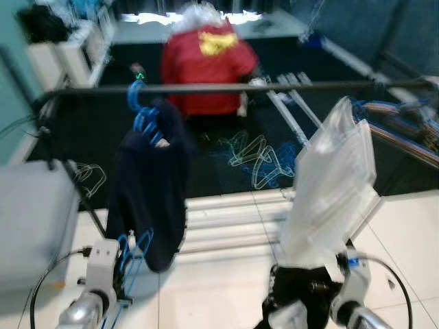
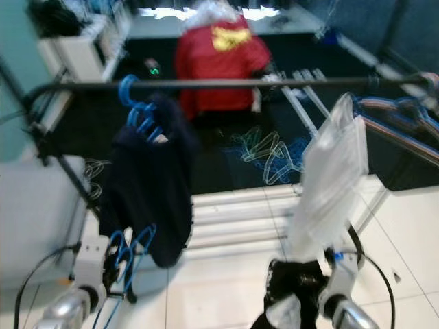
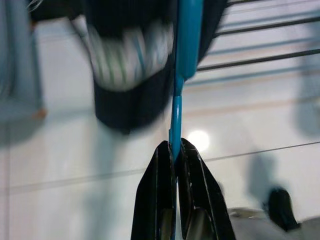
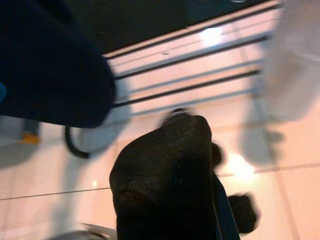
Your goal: Hang hanger
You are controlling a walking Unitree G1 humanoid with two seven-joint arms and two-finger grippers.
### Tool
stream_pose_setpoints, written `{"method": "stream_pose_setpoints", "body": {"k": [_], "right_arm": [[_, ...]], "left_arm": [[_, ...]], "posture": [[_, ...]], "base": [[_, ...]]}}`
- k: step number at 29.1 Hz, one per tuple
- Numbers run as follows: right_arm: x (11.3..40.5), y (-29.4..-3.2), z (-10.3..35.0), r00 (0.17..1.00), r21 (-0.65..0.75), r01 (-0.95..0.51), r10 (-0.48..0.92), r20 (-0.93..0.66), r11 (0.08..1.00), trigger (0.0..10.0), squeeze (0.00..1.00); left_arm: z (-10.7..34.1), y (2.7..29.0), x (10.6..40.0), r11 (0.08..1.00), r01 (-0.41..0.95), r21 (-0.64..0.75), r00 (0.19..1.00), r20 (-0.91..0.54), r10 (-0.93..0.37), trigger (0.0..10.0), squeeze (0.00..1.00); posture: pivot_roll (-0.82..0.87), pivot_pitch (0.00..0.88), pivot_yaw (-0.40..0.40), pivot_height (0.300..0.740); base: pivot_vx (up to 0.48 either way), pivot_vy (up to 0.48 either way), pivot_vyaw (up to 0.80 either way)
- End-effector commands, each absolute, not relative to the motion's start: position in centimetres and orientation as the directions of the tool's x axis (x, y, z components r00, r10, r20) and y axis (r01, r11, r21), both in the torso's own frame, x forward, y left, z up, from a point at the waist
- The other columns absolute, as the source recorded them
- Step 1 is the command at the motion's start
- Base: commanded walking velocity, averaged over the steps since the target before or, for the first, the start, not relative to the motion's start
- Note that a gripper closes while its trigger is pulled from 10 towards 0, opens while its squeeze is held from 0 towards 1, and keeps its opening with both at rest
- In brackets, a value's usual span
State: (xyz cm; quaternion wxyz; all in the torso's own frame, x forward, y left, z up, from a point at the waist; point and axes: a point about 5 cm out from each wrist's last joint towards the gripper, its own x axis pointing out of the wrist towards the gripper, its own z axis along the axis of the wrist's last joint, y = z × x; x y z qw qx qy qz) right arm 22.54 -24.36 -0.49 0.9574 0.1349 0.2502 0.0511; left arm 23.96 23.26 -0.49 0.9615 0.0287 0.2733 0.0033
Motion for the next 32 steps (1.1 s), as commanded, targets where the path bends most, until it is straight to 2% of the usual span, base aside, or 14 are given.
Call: {"method": "stream_pose_setpoints", "body": {"k": [1,7,20,27,32], "right_arm": [[21.8,-24.9,-1.1,0.857,0.264,-0.008,0.143,-0.496,0.964,10.0,0.0],[21.6,-24.8,-1.5,0.854,0.227,-0.004,0.121,-0.506,0.974,10.0,0.0],[21.5,-24.8,-2.2,0.836,0.219,-0.036,0.149,-0.527,0.975,10.0,0.0],[21.5,-24.7,-2.4,0.828,0.217,-0.056,0.167,-0.535,0.975,10.0,0.0],[21.5,-24.7,-2.4,0.827,0.217,-0.062,0.172,-0.535,0.974,10.0,0.0]], "left_arm": [[-1.1,23.0,23.4,0.999,0.006,0.054,0.841,-0.54,0.024,10.0,0.0],[-1.1,22.5,23.2,0.999,0.051,0.007,0.866,-0.499,-0.041,10.0,0.0],[-1.3,22.3,22.7,1.0,0.016,-0.011,0.88,-0.474,-0.019,10.0,0.0],[-1.3,22.2,22.6,0.985,-0.003,-0.173,0.902,-0.426,-0.073,10.0,0.0],[-1.2,22.2,22.5,0.982,0.017,-0.19,0.907,-0.41,-0.095,10.0,0.0]], "posture": [[0.0,0.127,-0.021,0.74],[0.0,0.123,-0.023,0.74],[0.0,0.103,-0.031,0.74],[0.0,0.092,-0.035,0.74],[0.01,0.094,-0.035,0.74]], "base": [[0.0,0.0,0.79],[0.0,0.0,0.78],[0.0,0.0,0.78],[0.0,0.0,0.78],[0.0,0.0,0.78]]}}
